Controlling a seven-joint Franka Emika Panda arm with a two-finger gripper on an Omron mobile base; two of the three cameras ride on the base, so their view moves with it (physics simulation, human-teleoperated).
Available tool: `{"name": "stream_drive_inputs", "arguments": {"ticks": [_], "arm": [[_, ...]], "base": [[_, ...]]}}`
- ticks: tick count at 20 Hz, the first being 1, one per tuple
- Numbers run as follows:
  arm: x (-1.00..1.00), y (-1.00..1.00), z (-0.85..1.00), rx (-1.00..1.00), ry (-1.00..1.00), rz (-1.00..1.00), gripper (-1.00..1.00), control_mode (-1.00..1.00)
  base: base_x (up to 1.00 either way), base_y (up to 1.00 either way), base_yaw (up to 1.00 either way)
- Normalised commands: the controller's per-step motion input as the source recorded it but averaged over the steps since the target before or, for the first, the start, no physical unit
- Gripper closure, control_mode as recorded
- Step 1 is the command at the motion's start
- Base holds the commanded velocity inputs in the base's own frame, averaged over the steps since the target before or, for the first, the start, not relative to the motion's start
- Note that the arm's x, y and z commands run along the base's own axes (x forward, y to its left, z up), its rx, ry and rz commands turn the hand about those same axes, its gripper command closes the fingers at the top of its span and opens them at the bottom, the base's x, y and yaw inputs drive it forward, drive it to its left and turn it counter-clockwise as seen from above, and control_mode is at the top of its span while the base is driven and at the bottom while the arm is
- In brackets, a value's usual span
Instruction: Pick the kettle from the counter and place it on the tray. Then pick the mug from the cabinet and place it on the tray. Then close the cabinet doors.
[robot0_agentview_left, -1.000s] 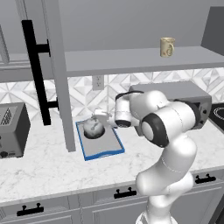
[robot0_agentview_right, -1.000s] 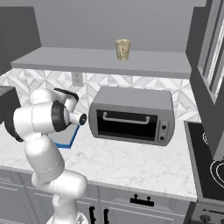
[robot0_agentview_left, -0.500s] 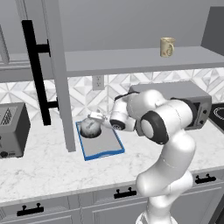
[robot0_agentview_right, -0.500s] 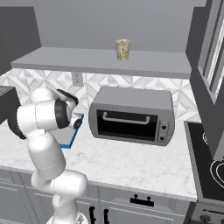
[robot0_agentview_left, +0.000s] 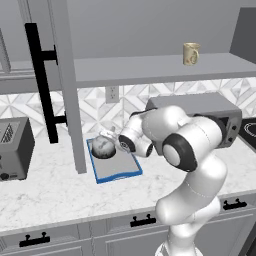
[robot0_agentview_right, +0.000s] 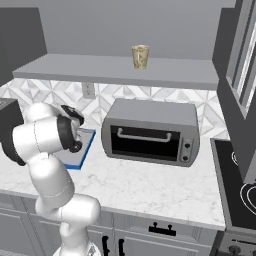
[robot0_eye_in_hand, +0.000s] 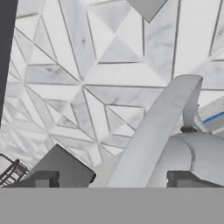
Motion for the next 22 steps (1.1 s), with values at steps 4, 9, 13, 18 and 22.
{"name": "stream_drive_inputs", "arguments": {"ticks": [4,9,13,18,22], "arm": [[0.0,-0.14,0.36,-0.18,0.36,-0.12,-1.0,-1.0],[-0.04,-0.36,0.37,-0.17,0.3,-0.06,-1.0,-1.0],[-0.18,-0.79,0.06,-0.03,0.1,-0.12,-1.0,-1.0],[-0.21,-0.75,0.12,0.0,0.05,-0.15,-1.0,-1.0],[-0.25,-0.36,0.74,0.0,0.06,-0.09,-1.0,-1.0]], "base": [[0.0,0.0,0.0],[0.0,0.0,0.0],[0.0,0.0,0.0],[0.0,0.0,0.0],[0.0,0.0,0.0]]}}
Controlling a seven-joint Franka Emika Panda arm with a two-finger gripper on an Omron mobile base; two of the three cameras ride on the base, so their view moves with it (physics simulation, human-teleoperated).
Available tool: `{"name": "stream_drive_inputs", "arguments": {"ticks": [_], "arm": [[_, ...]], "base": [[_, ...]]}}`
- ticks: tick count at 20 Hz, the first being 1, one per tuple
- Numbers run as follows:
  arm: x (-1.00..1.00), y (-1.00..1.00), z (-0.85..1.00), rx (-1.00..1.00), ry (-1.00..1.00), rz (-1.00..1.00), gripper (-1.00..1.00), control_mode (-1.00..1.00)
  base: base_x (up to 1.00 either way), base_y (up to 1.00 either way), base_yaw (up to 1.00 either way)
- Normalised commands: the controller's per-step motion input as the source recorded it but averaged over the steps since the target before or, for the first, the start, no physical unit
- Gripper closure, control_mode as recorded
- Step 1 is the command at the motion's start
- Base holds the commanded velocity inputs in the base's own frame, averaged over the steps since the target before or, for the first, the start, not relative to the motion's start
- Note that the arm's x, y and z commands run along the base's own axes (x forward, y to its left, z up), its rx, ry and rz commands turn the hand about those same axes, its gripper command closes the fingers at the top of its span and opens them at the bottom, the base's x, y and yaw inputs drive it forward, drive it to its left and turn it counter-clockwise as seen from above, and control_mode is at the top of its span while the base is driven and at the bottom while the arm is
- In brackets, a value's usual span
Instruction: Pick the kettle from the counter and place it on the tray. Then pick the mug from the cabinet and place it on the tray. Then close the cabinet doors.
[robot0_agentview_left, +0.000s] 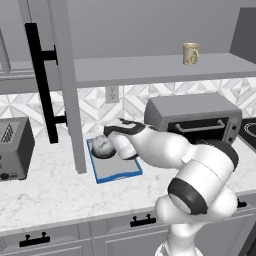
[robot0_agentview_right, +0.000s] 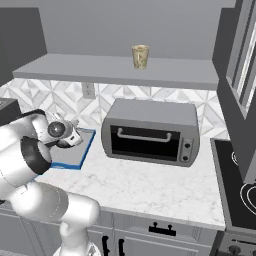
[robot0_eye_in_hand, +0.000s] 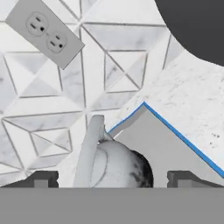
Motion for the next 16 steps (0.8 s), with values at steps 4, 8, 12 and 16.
{"name": "stream_drive_inputs", "arguments": {"ticks": [4,8,12,16], "arm": [[-0.22,-0.16,0.87,0.0,0.05,-0.01,-1.0,-1.0],[0.0,0.0,0.04,0.01,0.03,0.03,-1.0,-1.0],[-0.2,-0.04,0.85,-0.12,0.04,0.0,-1.0,-1.0],[-0.78,-0.31,1.0,-0.19,0.07,0.02,-1.0,-1.0]], "base": [[0.0,0.0,0.0],[0.0,0.0,0.0],[0.0,0.0,0.0],[0.0,0.0,0.0]]}}
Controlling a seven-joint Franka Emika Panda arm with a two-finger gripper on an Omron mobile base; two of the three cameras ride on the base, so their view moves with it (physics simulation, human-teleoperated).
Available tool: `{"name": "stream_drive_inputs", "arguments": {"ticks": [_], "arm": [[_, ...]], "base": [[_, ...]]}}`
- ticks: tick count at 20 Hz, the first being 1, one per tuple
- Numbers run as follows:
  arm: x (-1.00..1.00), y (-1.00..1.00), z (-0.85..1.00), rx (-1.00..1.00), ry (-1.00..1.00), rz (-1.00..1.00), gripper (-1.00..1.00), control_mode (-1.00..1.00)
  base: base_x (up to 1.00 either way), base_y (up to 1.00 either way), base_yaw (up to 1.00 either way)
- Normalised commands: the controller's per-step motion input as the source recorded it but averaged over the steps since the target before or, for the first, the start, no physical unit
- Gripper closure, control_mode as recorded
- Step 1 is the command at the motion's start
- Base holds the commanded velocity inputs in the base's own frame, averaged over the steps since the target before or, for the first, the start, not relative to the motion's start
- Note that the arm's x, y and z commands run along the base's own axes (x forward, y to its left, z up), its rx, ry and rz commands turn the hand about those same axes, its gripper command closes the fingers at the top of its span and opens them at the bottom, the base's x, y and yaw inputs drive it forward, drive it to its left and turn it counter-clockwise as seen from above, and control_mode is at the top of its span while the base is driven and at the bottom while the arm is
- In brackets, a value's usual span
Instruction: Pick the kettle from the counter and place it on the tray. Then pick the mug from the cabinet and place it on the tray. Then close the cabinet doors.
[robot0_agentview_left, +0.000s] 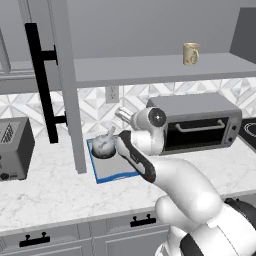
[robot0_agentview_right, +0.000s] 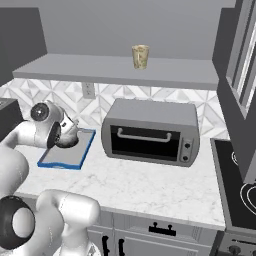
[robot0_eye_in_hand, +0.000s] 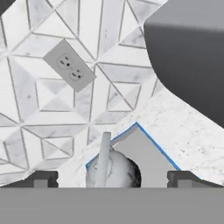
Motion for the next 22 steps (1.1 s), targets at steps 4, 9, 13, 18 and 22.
{"name": "stream_drive_inputs", "arguments": {"ticks": [4,9,13,18,22], "arm": [[-0.74,-0.5,0.94,-0.29,0.12,0.12,-1.0,-1.0],[-0.41,-0.78,0.24,0.05,-0.03,0.24,-1.0,-1.0],[-0.14,-0.91,0.94,0.0,0.0,0.17,-1.0,-1.0],[0.0,-0.96,0.98,-0.04,0.0,0.02,-1.0,-1.0],[0.12,-0.82,0.73,-0.18,0.05,0.0,-1.0,-1.0]], "base": [[0.0,0.0,0.0],[0.0,0.0,0.0],[0.0,0.0,0.0],[0.0,0.0,0.0],[0.0,0.0,0.0]]}}
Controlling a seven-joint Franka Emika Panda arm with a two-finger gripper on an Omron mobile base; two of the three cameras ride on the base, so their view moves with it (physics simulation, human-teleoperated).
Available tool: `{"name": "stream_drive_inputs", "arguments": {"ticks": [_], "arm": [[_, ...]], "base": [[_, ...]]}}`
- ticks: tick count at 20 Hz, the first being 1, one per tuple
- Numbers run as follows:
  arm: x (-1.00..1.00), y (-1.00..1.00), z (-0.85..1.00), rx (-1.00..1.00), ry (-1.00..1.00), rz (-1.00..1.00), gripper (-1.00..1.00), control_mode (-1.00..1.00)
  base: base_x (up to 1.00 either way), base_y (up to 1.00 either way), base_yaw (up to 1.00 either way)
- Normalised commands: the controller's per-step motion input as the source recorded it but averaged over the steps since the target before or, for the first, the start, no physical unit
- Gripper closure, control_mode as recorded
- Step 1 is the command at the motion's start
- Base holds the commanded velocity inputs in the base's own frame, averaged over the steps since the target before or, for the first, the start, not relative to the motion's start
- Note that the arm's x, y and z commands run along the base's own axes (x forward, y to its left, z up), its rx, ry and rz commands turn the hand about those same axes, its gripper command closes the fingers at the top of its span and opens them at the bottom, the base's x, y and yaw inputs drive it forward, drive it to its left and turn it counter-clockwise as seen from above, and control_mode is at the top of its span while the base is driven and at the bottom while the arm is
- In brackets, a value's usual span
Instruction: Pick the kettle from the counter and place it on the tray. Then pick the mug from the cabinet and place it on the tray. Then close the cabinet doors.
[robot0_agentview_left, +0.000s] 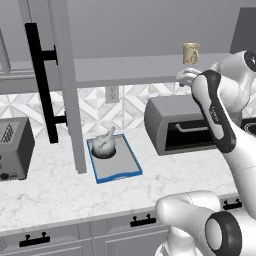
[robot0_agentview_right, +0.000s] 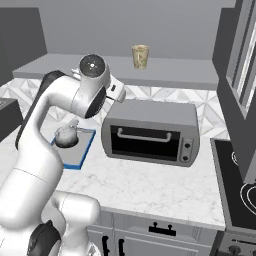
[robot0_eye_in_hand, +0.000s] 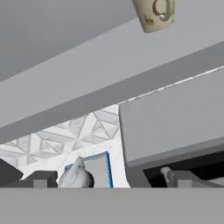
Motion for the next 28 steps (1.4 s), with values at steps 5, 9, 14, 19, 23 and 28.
{"name": "stream_drive_inputs", "arguments": {"ticks": [5,9,14,19,23,28], "arm": [[0.01,-0.52,0.0,0.0,0.0,0.0,-1.0,-1.0],[0.1,-0.06,0.15,-0.02,-0.05,0.01,-1.0,-1.0],[0.55,-0.14,0.48,-0.14,0.0,0.0,-1.0,-1.0],[0.73,-0.55,0.21,-0.17,0.0,0.0,-1.0,-1.0],[0.65,-0.67,0.06,-0.12,0.0,0.0,-1.0,-1.0],[0.34,-0.1,0.0,0.01,-0.02,0.12,-1.0,-1.0]], "base": [[0.0,0.0,0.0],[0.0,0.0,0.0],[0.0,0.0,0.0],[0.0,0.0,0.0],[0.0,0.0,0.0],[0.0,0.0,0.0]]}}
